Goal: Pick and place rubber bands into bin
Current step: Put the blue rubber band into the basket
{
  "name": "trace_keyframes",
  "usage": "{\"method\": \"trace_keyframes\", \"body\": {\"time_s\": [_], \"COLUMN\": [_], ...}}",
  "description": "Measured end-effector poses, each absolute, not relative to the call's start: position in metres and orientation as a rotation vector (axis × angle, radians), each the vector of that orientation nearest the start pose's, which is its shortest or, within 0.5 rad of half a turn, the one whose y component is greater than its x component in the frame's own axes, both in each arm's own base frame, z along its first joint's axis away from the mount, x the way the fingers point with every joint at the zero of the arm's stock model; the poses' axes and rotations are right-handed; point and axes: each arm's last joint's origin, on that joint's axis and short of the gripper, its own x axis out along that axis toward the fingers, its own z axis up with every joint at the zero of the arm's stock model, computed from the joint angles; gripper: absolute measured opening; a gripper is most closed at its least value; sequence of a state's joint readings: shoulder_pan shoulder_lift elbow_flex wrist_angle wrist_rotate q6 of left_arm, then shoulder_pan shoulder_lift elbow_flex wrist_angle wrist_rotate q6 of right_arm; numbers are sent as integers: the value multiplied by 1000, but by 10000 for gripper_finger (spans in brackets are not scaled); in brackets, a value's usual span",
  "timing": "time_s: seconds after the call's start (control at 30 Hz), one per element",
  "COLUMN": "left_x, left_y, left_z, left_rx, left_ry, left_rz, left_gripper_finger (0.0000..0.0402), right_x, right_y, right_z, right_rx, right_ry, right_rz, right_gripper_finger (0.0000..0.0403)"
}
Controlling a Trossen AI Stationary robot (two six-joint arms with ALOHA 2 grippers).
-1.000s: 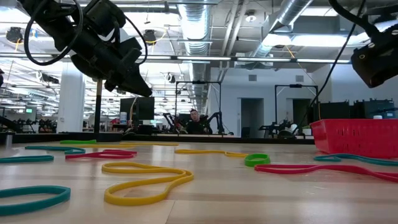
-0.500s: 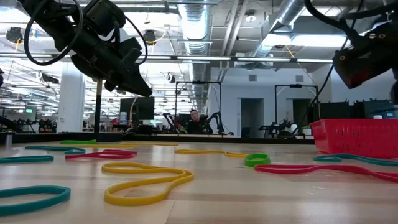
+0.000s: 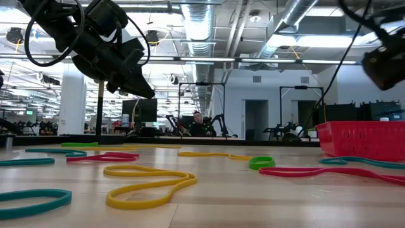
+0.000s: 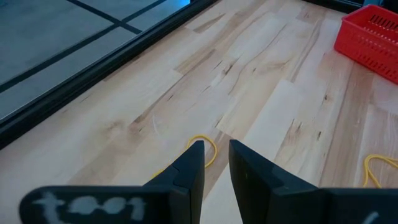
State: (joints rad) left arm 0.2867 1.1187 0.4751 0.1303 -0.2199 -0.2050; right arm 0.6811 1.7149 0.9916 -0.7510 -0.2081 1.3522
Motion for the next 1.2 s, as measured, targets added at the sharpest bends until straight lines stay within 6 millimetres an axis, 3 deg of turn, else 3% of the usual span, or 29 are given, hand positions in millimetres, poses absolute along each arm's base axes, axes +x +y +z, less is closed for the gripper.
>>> {"method": "trace_keyframes", "body": {"time_s": [0.27, 0.77, 0.87, 1.0, 1.2], "left_x": [209, 209, 209, 209, 209], "left_y": [68, 68, 68, 68, 68], "left_z": [195, 195, 195, 195, 195], "left_rx": [-213, -215, -215, -214, -214], "left_ry": [469, 469, 469, 469, 469], "left_rz": [547, 544, 544, 544, 545], "left_gripper_finger": [64, 64, 64, 64, 64], "right_x": [220, 226, 227, 227, 235], "right_y": [207, 205, 205, 204, 199], "right_z": [154, 127, 127, 126, 138], "right_rx": [762, 728, 697, 640, 526], "right_ry": [1526, 1605, 1573, 1577, 1485], "right_rz": [-344, -431, -419, -369, -341], "right_gripper_finger": [82, 81, 65, 13, 3]}}
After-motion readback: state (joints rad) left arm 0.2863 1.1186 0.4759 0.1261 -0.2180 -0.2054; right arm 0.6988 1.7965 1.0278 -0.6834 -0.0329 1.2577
